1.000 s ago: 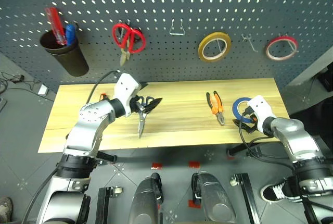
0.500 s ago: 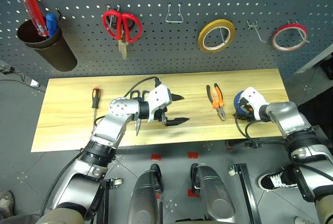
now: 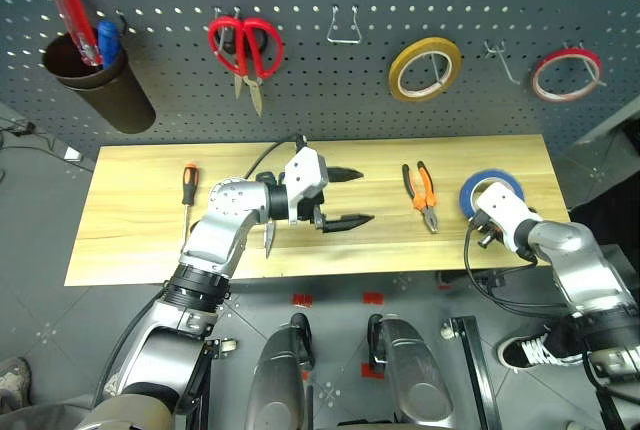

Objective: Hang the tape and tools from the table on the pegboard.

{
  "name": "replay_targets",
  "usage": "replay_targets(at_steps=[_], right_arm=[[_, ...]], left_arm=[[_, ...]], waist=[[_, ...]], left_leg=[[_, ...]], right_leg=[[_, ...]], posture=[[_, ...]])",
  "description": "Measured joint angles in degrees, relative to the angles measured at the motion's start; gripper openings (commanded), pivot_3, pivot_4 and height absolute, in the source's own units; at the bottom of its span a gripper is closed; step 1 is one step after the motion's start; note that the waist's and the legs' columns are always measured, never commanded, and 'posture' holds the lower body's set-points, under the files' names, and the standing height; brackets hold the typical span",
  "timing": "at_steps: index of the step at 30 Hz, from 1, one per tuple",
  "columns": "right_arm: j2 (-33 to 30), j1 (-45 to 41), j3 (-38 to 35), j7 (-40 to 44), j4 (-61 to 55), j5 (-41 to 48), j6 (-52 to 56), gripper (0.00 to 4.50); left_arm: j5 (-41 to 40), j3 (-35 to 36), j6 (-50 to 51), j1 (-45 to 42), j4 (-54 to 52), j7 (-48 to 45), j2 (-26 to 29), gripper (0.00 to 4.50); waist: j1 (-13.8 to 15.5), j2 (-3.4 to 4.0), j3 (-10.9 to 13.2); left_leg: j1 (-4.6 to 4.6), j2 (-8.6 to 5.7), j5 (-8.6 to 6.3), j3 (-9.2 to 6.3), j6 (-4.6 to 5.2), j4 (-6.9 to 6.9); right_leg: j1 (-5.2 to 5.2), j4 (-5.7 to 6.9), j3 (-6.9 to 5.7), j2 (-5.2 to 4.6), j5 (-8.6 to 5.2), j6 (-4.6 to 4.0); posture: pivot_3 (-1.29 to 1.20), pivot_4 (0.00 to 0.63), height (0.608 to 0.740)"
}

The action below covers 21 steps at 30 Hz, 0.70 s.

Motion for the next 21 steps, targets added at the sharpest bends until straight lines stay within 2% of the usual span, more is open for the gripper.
replay_targets(at_steps=[3,6,8,13,20,21], right_arm=[[5.4,5.0,-4.1,-7.2,-15.0,-0.9,-1.4,0.67],[8.0,3.6,-4.0,-9.9,-20.6,-1.0,-3.4,0.67],[8.0,-0.1,-4.0,-10.6,-20.4,-1.0,-5.1,0.67],[7.5,-12.7,-4.6,-10.3,-8.1,1.0,-8.8,0.67],[7.9,-21.3,-4.3,-6.2,11.0,4.9,-14.9,0.67],[8.1,-21.9,-4.3,-5.8,11.7,5.5,-15.3,1.02]], left_arm=[[-0.6,1.3,-0.6,-0.3,-0.6,2.8,-2.0,4.17],[-1.2,2.6,-0.5,-2.2,-0.8,4.4,-3.4,4.17],[-1.8,3.3,-0.4,-4.0,-1.5,5.3,-4.1,4.17],[-2.0,3.2,0.2,-7.1,-1.6,6.6,-6.1,4.17],[-1.4,3.1,0.0,-7.2,0.0,7.7,-6.4,4.17],[-1.4,3.2,0.0,-7.2,0.1,7.8,-6.4,4.17]], waist=[[-0.4,-0.01,0.0],[-1.0,-0.01,0.0],[-1.2,-0.01,0.0],[-1.4,-0.01,0.0],[-1.5,-0.01,0.0],[-1.5,-0.01,0.0]], left_leg=[[0.03,0.07,0.01,-0.13,-0.03,0.02],[0.03,0.04,0.02,-0.13,-0.04,0.08],[0.03,0.01,0.03,-0.08,-0.02,0.13],[0.07,0.05,0.04,-0.11,-0.01,0.22],[0.05,0.03,0.03,0.05,0.01,0.00],[0.05,0.04,0.03,0.04,0.01,0.00]], right_leg=[[0.04,0.04,-0.02,0.09,-0.02,0.04],[0.05,0.05,0.02,0.11,-0.09,0.37],[0.06,0.03,0.07,0.09,-0.02,0.46],[0.13,0.05,0.04,0.12,0.16,0.13],[0.03,-0.07,-0.08,0.13,0.15,0.11],[0.03,-0.07,-0.10,0.13,0.15,0.11]], posture=[[-0.31,0.348,0.740],[-0.31,0.344,0.740],[-0.30,0.340,0.740],[-0.29,0.335,0.740],[-0.28,0.333,0.740],[-0.28,0.333,0.740]])
